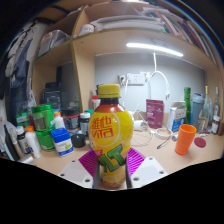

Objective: Pour water

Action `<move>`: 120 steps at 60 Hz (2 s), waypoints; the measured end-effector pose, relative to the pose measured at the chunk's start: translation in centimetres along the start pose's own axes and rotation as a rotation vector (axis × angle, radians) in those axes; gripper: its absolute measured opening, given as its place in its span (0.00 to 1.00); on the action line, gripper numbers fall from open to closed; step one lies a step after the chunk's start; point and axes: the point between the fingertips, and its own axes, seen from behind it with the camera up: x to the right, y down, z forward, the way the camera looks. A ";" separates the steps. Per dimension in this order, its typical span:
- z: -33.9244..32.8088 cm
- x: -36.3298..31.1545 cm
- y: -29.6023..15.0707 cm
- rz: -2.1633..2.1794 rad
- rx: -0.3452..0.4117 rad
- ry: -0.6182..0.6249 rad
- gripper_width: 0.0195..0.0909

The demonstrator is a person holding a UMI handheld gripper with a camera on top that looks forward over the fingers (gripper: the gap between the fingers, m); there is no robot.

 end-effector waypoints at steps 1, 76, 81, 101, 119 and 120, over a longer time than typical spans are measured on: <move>0.0 -0.2 0.1 0.000 -0.004 -0.011 0.23; 0.1 12.3 -16.1 2.156 -0.130 -0.737 0.21; -0.2 12.0 -16.3 2.173 -0.129 -0.755 0.21; -5.3 13.8 -22.3 1.091 0.135 -0.698 0.21; -6.5 32.3 -23.1 0.007 0.337 -0.089 0.21; -6.0 33.2 -22.0 -0.007 0.315 -0.068 0.21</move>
